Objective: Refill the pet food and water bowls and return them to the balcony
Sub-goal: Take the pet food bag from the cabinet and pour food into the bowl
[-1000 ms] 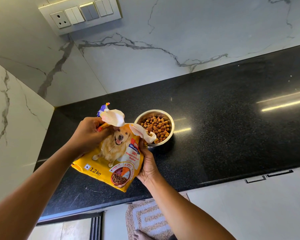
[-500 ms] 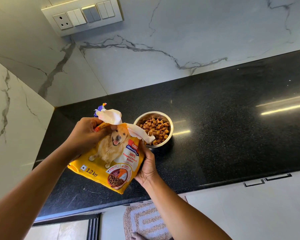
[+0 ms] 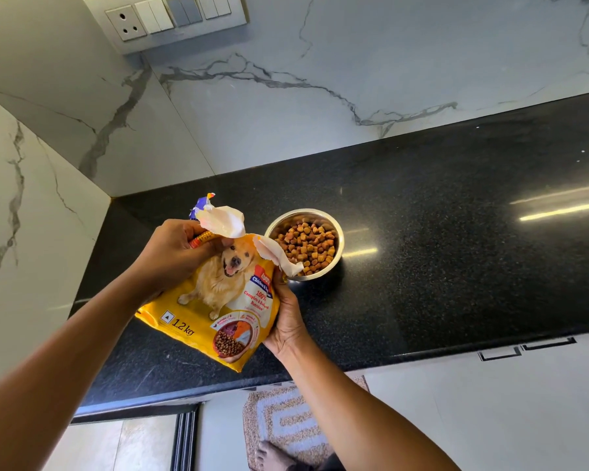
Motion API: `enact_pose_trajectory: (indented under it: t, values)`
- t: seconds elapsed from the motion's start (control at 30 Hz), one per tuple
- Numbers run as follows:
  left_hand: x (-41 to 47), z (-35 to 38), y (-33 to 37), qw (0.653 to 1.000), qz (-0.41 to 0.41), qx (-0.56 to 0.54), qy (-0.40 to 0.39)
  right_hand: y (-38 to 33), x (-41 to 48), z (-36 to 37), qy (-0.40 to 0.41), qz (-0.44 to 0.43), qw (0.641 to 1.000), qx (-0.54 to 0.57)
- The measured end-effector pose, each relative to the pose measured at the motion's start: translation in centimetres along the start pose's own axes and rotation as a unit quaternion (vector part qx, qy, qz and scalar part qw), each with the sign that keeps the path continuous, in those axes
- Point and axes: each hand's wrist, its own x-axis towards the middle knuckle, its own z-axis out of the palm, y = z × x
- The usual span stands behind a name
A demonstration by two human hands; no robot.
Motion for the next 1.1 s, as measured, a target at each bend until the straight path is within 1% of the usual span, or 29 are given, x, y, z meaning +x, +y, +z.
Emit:
enact_pose_trajectory:
  t: [0.13, 0.37, 0.57, 0.83, 1.1]
  values:
    - [0.1, -0.1, 0.1, 1.000, -0.005, 0.001, 0.001, 0.0, 0.1, 0.0, 0.016, 0.008, 1.000, 0.012]
    - [0.2, -0.1, 0.0, 1.000, -0.009, -0.012, -0.002, 0.0, 0.3, -0.3, 0.012, 0.006, 0.999, 0.033]
    - [0.5, -0.4, 0.1, 0.999, -0.004, -0.030, 0.009, -1.3, 0.5, 0.3, 0.034, -0.007, 0.999, -0.014]
    - [1.6, 0.0, 0.5, 0.998, -0.004, -0.052, 0.021, -3.5, 0.6, 1.2, 0.029, -0.006, 0.999, -0.028]
    - [0.9, 0.3, -0.4, 0.995, 0.014, -0.099, 0.014, -4.5, -0.1, 0.8, 0.052, -0.007, 0.998, -0.047]
